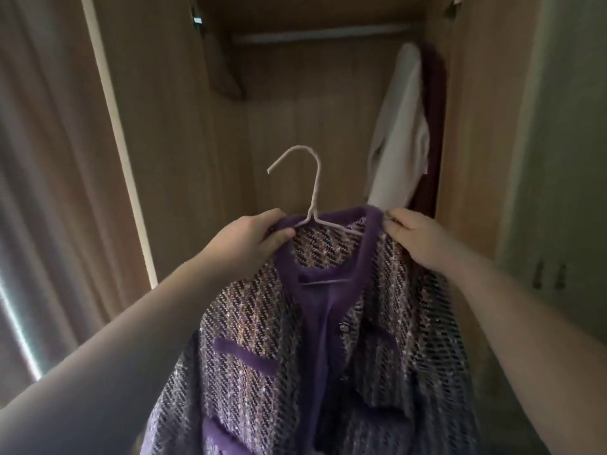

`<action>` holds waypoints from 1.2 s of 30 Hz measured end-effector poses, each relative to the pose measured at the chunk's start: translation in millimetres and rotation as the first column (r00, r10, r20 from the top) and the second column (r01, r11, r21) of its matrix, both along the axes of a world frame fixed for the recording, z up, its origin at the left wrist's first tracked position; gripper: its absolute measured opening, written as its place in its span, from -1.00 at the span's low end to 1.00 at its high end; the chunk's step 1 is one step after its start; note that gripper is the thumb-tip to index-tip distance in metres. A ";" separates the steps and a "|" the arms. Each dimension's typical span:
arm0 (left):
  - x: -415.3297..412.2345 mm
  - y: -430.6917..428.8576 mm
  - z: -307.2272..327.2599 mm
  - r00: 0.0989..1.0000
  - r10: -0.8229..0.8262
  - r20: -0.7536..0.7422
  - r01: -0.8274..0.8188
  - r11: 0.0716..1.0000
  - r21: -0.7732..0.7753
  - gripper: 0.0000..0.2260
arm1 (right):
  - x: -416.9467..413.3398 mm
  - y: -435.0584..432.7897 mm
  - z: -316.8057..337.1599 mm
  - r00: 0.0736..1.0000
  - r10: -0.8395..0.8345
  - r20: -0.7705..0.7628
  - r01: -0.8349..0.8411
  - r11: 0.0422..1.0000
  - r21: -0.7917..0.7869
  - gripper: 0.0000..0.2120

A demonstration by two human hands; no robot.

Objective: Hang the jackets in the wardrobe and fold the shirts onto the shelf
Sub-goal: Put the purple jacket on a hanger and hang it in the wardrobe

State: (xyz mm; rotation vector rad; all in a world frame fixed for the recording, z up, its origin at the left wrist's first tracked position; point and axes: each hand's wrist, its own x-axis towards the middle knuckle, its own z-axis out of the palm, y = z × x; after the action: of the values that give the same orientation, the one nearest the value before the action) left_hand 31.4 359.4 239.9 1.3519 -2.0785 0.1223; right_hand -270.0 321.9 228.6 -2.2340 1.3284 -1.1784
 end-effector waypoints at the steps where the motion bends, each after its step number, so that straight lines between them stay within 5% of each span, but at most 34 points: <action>1: -6.1 -8.4 3.5 0.999 0.008 -0.036 -0.008 1.000 -0.007 -0.85 | 0.1 -8.3 8.6 0.997 0.057 -0.045 -0.056 0.998 0.029 -0.80; 8: -30.9 -68.9 14.1 0.964 0.117 -0.239 -0.134 0.989 -0.056 -0.90 | -9.0 -63.8 -0.4 0.933 0.024 -0.358 -0.052 0.996 -0.069 -0.37; 12: -26.4 -88.7 15.8 0.987 0.118 -0.114 -0.121 0.992 -0.025 -0.87 | -12.0 -92.4 -3.6 0.936 -0.051 -0.349 -0.010 0.985 -0.172 -0.59; 17: -6.0 -113.6 9.0 0.977 0.179 0.118 -0.190 0.979 0.080 -0.77 | -9.3 -131.6 6.9 0.939 -0.066 -0.338 0.001 0.982 -0.188 -0.58; 20: -5.4 -138.6 4.9 0.933 0.284 0.218 -0.283 0.958 -0.039 -0.83 | 1.0 -157.6 6.2 0.933 0.000 -0.361 -0.035 0.995 -0.090 -0.55; 25: 1.0 -193.8 5.8 0.977 0.189 0.095 -0.176 0.976 -0.132 -0.92 | 17.4 -182.1 32.7 0.870 0.239 -0.432 -0.187 0.969 0.159 -0.73; 27: 6.5 -220.5 11.5 0.991 0.107 0.085 -0.094 0.985 -0.147 -0.91 | 27.4 -196.2 36.2 0.878 0.281 -0.388 -0.206 0.953 0.223 -0.68; 30: 16.5 -261.0 22.1 0.991 0.091 0.093 -0.075 0.983 -0.167 -0.83 | 45.2 -217.7 36.3 0.933 0.337 -0.126 -0.280 0.900 0.333 -0.70; 34: 28.8 -320.7 38.1 0.968 0.249 0.019 -0.244 0.961 -0.131 -0.75 | 79.7 -264.3 46.9 0.967 0.251 -0.039 -0.240 0.954 0.180 -0.70; 36: 27.3 -336.8 43.6 0.976 0.202 -0.087 -0.211 0.970 -0.118 -0.72 | 95.1 -288.0 52.1 0.976 0.215 0.025 -0.216 0.960 0.175 -0.69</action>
State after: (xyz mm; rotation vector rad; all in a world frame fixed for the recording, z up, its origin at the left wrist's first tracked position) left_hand 58.7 22.6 283.5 1.4688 -1.8328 0.2843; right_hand -174.8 33.8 280.6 -2.1798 1.1057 -0.9503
